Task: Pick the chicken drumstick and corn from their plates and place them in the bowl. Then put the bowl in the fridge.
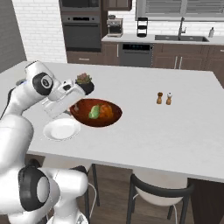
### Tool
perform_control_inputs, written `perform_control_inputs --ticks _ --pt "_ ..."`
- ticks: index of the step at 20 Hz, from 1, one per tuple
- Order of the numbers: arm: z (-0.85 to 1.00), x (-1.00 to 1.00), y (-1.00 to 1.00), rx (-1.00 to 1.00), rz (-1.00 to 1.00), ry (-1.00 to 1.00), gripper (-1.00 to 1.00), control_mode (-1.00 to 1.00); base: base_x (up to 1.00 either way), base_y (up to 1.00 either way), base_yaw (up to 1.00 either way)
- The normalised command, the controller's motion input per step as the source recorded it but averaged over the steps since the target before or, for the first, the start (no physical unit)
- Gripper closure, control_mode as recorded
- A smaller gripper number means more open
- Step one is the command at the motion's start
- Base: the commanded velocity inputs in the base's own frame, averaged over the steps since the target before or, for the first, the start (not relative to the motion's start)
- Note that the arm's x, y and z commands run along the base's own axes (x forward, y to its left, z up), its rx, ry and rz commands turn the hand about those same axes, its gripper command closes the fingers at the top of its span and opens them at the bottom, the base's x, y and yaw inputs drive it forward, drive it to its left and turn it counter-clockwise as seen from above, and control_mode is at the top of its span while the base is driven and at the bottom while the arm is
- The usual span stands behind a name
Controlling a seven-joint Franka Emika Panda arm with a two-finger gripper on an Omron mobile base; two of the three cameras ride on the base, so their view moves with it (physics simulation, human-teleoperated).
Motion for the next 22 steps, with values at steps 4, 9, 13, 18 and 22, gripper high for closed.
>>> perform_control_inputs --ticks 4,9,13,18,22 --pt "0.55 -0.98 0.36 -0.07 0.00 -0.39 1.00 -1.00 0.00 0.00 0.00" --pt "0.42 -0.97 0.23 -0.06 0.01 -0.14 1.00 -1.00 0.00 0.00 0.00" --pt "0.24 -0.85 0.21 0.00 0.07 0.04 1.00 -1.00 0.00 0.00 0.00" --pt "0.00 -0.37 0.14 0.00 0.11 0.20 1.00 -1.00 0.00 0.00 0.00" --pt "-0.22 0.00 0.05 -0.02 0.05 0.24 1.00 -1.00 0.00 0.00 0.00"
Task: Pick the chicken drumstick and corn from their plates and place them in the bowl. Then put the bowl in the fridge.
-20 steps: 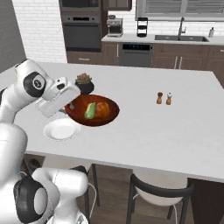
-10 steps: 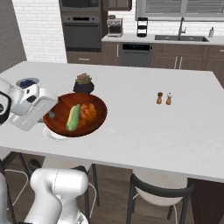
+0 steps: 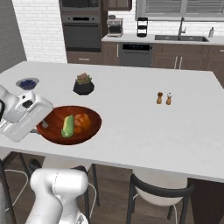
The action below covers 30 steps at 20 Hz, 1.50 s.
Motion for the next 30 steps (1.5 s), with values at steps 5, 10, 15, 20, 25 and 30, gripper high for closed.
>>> perform_control_inputs --ticks 5,10,15,20,25,30 --pt "-0.01 0.00 0.00 -0.01 0.00 0.02 1.00 -1.00 0.00 0.00 0.00" --pt "0.00 -0.15 0.02 0.00 0.00 -0.02 1.00 -1.00 0.00 0.00 0.00" --pt "0.00 -0.12 0.00 0.00 -0.01 -0.01 1.00 1.00 -0.67 0.00 -0.23" --pt "0.00 0.00 0.00 0.00 0.00 0.00 1.00 1.00 -0.57 -0.09 -0.67" --pt "0.00 0.00 0.00 0.00 0.00 0.00 1.00 1.00 0.00 -0.37 -0.85" --pt "0.00 0.00 0.00 0.00 0.00 0.00 1.00 1.00 0.00 -0.33 -0.86"
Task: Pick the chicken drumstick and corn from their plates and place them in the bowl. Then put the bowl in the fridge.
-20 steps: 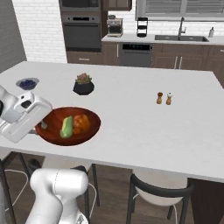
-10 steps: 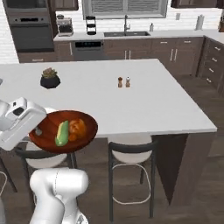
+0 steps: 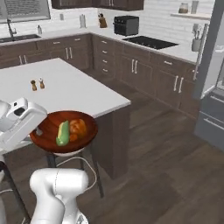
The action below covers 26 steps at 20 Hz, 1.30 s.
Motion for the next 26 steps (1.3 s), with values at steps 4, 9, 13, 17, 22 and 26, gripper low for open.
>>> perform_control_inputs --ticks 4,9,13,17,22,26 --pt "0.00 0.00 0.00 0.00 0.00 0.00 1.00 1.00 0.37 -0.18 -0.82" --pt "0.00 0.00 0.00 0.00 0.00 0.00 1.00 1.00 0.96 -0.07 -0.42" --pt "0.00 0.00 0.00 0.00 0.00 0.00 1.00 1.00 1.00 -0.11 -0.01" --pt "0.00 0.00 0.00 0.00 0.00 0.00 1.00 1.00 1.00 -0.16 -0.02" --pt "0.00 0.00 0.00 0.00 0.00 0.00 1.00 1.00 1.00 -0.03 -0.08" --pt "0.00 0.00 0.00 0.00 0.00 0.00 1.00 1.00 1.00 0.00 -0.18"
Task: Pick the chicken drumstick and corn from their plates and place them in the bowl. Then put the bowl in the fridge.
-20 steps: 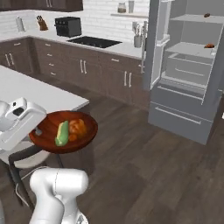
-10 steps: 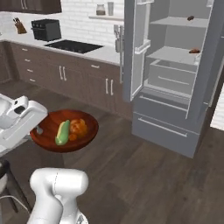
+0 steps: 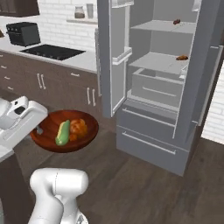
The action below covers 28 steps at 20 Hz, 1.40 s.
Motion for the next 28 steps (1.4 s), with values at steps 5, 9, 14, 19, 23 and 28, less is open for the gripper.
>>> perform_control_inputs --ticks 5,9,14,19,23,28 --pt "0.00 0.00 0.00 0.00 0.00 0.00 1.00 1.00 1.00 -0.05 -0.04" --pt "0.00 0.00 0.00 0.00 0.00 0.00 1.00 1.00 0.95 -0.05 -0.06" --pt "0.00 0.00 0.00 0.00 0.00 0.00 1.00 1.00 0.24 0.08 -0.09" --pt "0.00 0.00 0.00 0.00 0.00 0.00 1.00 1.00 0.00 0.00 0.00" --pt "0.00 0.00 -0.01 0.00 0.00 0.00 1.00 -1.00 0.00 0.00 0.00" --pt "0.05 -0.01 -0.04 0.00 0.26 -0.08 1.00 -1.00 0.00 0.00 0.00"
